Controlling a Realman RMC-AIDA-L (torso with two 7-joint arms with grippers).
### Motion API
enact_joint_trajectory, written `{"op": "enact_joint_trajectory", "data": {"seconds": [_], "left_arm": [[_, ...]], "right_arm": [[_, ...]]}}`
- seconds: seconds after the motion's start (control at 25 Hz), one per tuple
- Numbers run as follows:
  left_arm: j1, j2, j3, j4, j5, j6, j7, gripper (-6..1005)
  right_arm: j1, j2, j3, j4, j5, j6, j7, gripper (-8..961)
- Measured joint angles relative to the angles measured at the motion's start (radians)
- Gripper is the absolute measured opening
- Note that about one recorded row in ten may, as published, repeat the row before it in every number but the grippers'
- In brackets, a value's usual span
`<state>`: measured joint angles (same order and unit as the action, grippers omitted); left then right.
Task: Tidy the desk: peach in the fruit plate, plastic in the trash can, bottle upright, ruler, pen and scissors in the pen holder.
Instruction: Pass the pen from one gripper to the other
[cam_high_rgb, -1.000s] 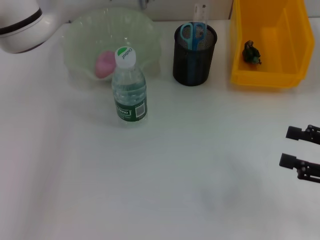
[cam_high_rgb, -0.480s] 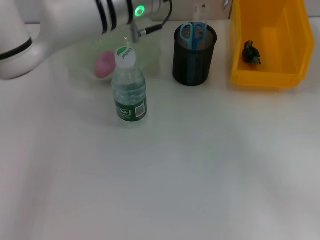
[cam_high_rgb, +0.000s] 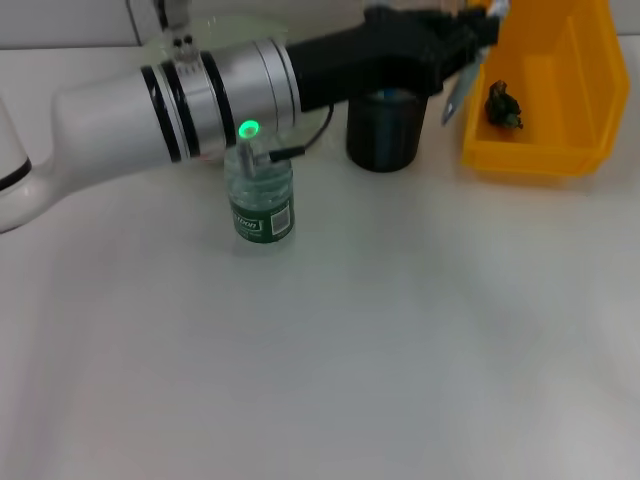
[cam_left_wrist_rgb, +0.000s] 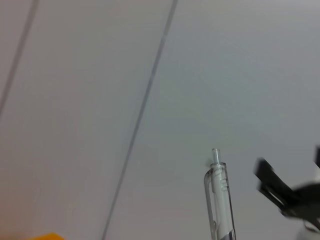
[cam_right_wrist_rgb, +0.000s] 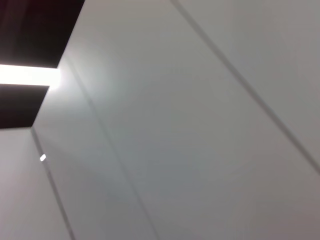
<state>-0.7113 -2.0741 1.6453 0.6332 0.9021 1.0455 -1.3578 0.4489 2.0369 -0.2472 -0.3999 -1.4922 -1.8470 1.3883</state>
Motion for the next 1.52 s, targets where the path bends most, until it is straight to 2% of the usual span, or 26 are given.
{"op": "enact_joint_trajectory", "data": {"seconds": [0.08,0.24,0.48,0.64,1.16,1.28,1.52], "left_arm": [[0.006,0.001,0.025,0.0,0.0,0.007,0.019,132],[0.011,0.001,0.052,0.0,0.001,0.034,0.05,132],[0.01,0.0,0.07,0.002,0.002,0.043,0.06,132],[0.007,0.0,0.071,0.002,0.002,0.041,0.06,132],[0.006,0.0,0.071,0.001,0.001,0.024,0.067,132],[0.007,0.0,0.071,-0.003,0.001,0.02,0.073,132],[0.007,0.0,0.068,-0.006,0.001,0.013,0.074,132]], "right_arm": [[0.03,0.0,-0.059,-0.004,-0.002,0.017,-0.011,633],[0.049,0.002,-0.099,-0.003,-0.002,0.048,-0.011,629],[0.07,0.025,-0.201,-0.006,-0.004,0.135,-0.038,625],[0.074,0.032,-0.245,-0.003,-0.004,0.164,-0.052,621],[0.071,0.041,-0.287,0.003,-0.004,0.186,-0.068,611],[0.071,0.041,-0.287,0.004,-0.003,0.186,-0.068,375],[0.073,0.04,-0.288,0.012,-0.004,0.192,-0.068,173]]}}
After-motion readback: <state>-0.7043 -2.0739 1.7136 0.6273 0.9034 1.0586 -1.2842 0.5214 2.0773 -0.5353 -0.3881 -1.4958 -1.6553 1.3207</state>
